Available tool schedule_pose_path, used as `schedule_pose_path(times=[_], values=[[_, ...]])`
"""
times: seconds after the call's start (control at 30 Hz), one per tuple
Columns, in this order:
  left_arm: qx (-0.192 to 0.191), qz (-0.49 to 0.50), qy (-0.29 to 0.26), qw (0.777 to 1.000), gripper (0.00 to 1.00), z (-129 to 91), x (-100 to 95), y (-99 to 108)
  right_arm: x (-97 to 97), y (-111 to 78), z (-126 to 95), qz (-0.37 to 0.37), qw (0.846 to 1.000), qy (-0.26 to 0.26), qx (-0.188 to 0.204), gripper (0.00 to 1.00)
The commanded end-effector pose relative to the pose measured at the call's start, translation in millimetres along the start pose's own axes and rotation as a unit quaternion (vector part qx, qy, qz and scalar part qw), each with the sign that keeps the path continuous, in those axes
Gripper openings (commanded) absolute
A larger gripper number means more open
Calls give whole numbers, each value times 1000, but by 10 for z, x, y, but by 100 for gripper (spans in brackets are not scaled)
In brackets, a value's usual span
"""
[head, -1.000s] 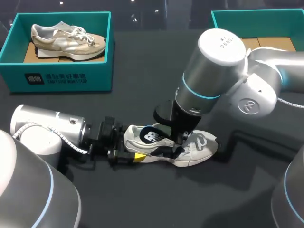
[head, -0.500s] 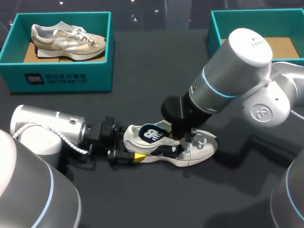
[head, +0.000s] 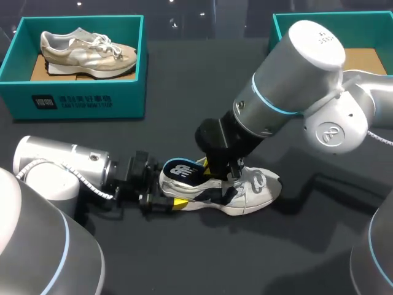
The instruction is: Take the shoe out of the shoebox, open the shoe tongue, remove and reinsert the insole, then place the shoe into the shoebox
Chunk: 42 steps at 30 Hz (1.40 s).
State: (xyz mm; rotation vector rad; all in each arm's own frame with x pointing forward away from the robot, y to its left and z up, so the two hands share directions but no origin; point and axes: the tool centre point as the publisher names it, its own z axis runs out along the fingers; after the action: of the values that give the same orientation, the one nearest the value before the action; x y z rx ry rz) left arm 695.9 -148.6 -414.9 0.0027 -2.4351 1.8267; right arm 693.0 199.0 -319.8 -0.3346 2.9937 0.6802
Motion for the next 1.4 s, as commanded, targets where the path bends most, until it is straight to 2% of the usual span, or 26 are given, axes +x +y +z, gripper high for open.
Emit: schedule_pose_path(times=[0.03,0.33,0.4,0.47,0.53,0.57,0.87,1.1,1.4], values=[[0,-1,0,1000,0,5,6,30,-63,152,86,-9,1000,15,2,0],[0,-1,0,1000,0,5,6,30,-90,342,116,4,998,58,-29,0],[0,-1,0,1000,0,5,6,30,-91,343,91,18,997,65,-37,26],[0,-1,0,1000,0,5,6,30,-87,340,73,30,996,72,-42,42],[0,-1,0,1000,0,5,6,30,-84,339,60,43,995,80,-46,68],[0,-1,0,1000,0,5,6,30,-85,334,54,52,994,84,-47,69],[0,-1,0,1000,0,5,6,30,-129,317,33,105,985,105,-82,57],[0,-1,0,1000,0,5,6,30,-166,385,125,120,977,139,-107,45],[0,-1,0,1000,0,5,6,30,-173,424,231,132,969,159,-135,42]])
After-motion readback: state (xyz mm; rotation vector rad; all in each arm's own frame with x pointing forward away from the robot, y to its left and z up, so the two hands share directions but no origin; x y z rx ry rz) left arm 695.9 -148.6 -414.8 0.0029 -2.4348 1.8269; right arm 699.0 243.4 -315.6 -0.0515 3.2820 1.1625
